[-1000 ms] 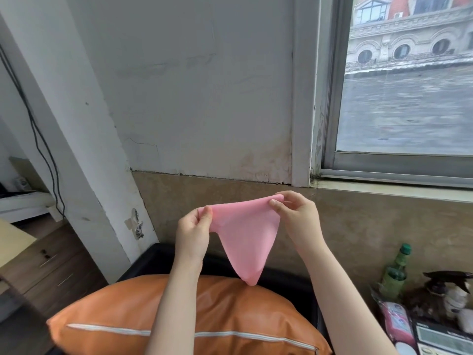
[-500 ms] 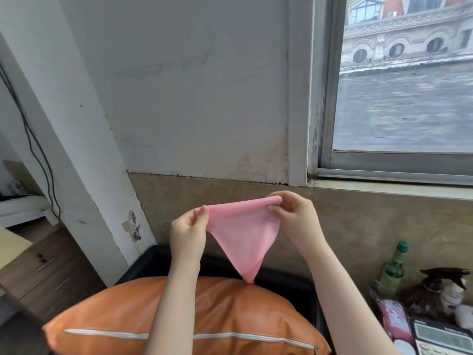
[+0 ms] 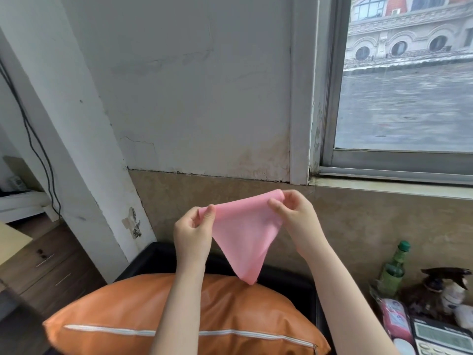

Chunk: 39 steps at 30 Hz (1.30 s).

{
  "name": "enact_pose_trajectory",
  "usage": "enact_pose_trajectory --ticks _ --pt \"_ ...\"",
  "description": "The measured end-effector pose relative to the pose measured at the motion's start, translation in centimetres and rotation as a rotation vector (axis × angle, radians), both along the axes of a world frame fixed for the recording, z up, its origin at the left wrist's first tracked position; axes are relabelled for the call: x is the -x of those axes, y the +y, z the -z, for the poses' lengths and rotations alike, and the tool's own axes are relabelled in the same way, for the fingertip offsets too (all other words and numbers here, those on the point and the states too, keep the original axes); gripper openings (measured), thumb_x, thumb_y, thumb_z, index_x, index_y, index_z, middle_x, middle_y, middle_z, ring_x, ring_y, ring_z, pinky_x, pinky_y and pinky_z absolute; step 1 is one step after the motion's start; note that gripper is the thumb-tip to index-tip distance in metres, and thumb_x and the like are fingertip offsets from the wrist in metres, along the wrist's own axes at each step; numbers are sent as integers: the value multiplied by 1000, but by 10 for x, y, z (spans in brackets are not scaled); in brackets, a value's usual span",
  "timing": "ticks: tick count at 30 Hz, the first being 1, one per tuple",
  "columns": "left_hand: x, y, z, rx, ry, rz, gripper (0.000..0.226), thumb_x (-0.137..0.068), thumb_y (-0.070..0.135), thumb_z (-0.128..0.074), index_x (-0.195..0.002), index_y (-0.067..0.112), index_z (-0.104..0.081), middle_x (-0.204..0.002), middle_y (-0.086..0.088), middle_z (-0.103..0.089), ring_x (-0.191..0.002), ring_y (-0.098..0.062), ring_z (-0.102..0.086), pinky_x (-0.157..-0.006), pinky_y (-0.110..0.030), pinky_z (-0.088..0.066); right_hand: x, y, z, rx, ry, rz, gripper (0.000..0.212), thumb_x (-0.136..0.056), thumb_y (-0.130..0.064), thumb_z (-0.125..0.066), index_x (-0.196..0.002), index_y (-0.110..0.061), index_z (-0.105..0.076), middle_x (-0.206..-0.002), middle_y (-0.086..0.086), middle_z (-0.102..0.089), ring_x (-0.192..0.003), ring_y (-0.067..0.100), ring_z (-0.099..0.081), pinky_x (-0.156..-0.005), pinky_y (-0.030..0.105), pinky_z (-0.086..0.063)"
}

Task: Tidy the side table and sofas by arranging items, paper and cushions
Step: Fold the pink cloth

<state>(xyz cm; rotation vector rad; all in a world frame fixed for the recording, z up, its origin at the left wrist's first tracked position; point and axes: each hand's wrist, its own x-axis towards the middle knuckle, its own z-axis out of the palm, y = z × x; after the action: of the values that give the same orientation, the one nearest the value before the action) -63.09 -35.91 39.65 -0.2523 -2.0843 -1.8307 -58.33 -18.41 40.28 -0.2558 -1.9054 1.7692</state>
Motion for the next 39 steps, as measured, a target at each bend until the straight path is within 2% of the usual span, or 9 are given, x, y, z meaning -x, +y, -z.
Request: enact_pose_trajectory --ticks 3,6,9,13,16,18,24,33,39 --pt "1 1 1 -55 -34 13 35 -94 25 -56 -63 9 -56 -56 8 -49 -55 -4 -42 -56 -21 -34 1 0 4 0 -4 -46 30 -80 -4 -69 -102 -23 -59 -87 -2 -64 -79 11 -58 -70 24 -46" --pt "1 1 2 -63 -65 33 23 -92 26 -58 -73 14 -60 -60 14 -59 -58 2 -52 -58 -13 -39 -1 0 2 -59 23 36 8 -81 -5 -67 -77 -10 -64 -71 3 -61 -67 12 -51 -62 26 -40" --pt "3 -1 5 -13 -93 138 15 -86 19 -67 -98 25 -60 -92 6 -65 -80 -4 -61 -72 -16 -44 1 0 5 -37 31 89 27 -84 -14 -67 -65 -1 -54 -60 4 -45 -59 13 -38 -56 27 -29" --pt "1 1 6 46 -40 116 22 -86 7 -65 -81 28 -64 -81 7 -68 -77 -4 -62 -68 -13 -46 0 4 6 50 53 95 40 -88 -20 -62 -62 3 -43 -61 6 -28 -59 15 -25 -53 29 -18" --pt "-2 2 4 43 -46 15 18 -86 17 -67 -72 28 -64 -80 7 -66 -73 0 -59 -67 -14 -43 -5 4 2 97 50 56 4 -86 -14 -64 -83 -13 -61 -73 -3 -57 -66 8 -50 -60 22 -38" --pt "0 2 4 10 -61 -31 15 -88 22 -66 -73 21 -65 -85 7 -63 -77 2 -56 -68 -13 -40 -6 5 4 98 44 -41 21 -85 -7 -65 -98 -24 -64 -86 2 -65 -76 11 -57 -69 26 -46" --pt "-1 3 4 46 -82 -41 45 -92 30 -59 -57 6 -43 -55 7 -32 -52 -6 -28 -51 -24 -24 -7 2 2 -9 42 72 23 -85 -5 -63 -72 -24 -66 -68 -4 -64 -61 2 -55 -61 18 -45" --pt "-5 5 3 33 -88 96 24 -90 6 -59 -106 25 -60 -95 12 -64 -87 2 -60 -76 -12 -44 -6 0 2 50 2 86 15 -90 -12 -60 -79 -16 -69 -72 -4 -65 -72 11 -56 -68 27 -45" --pt "-7 4 3 21 -58 -68 9 -88 16 -63 -80 21 -64 -76 8 -66 -73 -5 -60 -65 -17 -44 -10 1 3 73 36 20 21 -87 -8 -62 -91 -28 -67 -81 -1 -67 -74 7 -58 -68 22 -46"
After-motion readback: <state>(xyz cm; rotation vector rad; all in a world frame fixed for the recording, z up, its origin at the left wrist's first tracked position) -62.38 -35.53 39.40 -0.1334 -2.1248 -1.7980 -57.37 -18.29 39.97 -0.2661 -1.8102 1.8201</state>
